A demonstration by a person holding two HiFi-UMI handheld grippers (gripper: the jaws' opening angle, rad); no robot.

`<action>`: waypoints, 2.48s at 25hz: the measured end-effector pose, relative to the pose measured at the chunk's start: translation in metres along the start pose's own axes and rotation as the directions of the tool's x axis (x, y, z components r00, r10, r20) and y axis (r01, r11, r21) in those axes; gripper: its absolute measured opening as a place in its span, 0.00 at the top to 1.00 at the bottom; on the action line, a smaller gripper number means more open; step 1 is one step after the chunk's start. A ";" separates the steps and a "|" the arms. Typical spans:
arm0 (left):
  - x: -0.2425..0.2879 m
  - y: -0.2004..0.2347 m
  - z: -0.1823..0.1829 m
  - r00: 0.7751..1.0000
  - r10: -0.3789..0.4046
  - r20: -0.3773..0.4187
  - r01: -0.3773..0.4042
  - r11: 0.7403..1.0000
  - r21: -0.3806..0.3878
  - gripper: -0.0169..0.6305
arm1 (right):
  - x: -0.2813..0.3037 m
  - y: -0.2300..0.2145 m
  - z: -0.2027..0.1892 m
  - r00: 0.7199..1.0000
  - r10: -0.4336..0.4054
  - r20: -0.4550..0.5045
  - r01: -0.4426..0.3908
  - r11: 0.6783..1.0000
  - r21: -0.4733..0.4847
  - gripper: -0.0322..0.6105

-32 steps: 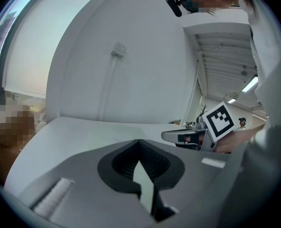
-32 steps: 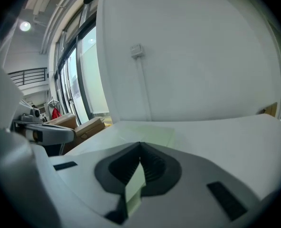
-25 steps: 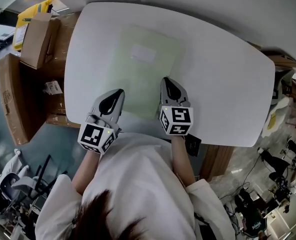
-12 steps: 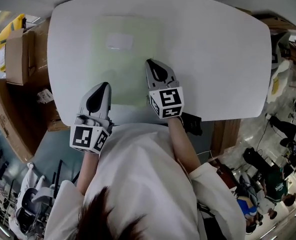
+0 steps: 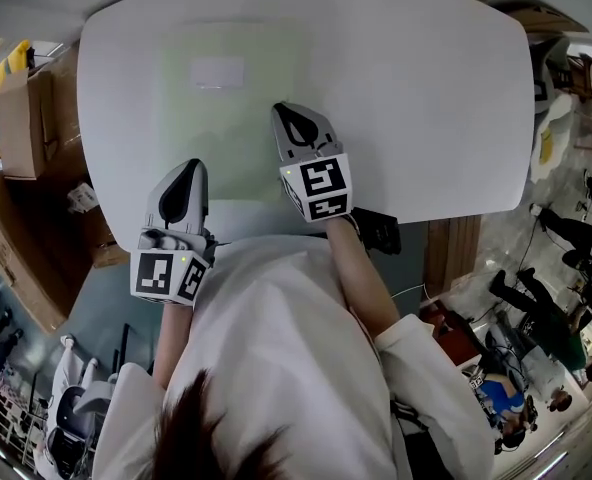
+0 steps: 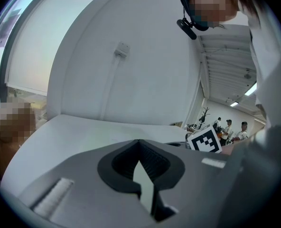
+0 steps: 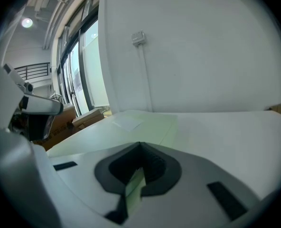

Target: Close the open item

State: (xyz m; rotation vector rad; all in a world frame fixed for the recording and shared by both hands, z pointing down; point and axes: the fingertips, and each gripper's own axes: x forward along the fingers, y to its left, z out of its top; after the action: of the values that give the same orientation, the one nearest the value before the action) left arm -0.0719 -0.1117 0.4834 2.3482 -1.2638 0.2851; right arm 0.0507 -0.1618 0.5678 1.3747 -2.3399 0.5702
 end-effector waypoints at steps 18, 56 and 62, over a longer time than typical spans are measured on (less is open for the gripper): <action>-0.004 -0.007 0.003 1.000 -0.007 0.018 0.007 1.000 0.004 0.96 | 0.001 0.001 0.002 1.000 0.001 -0.018 -0.002 0.999 -0.037 0.94; -0.061 -0.043 0.078 0.979 -0.021 0.204 -0.004 0.993 0.118 0.96 | -0.172 0.061 0.123 0.945 -0.009 0.328 0.047 0.993 -0.108 0.94; -0.080 -0.052 0.081 0.970 -0.009 0.243 -0.011 0.997 0.081 0.96 | -0.186 0.088 0.108 0.950 0.011 0.312 0.025 0.994 -0.110 0.94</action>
State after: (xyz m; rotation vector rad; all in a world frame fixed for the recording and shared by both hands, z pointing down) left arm -0.0757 -0.0671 0.3665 2.5129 -1.3875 0.0499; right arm 0.0465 -0.0419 0.3691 1.5123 -2.5654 0.2235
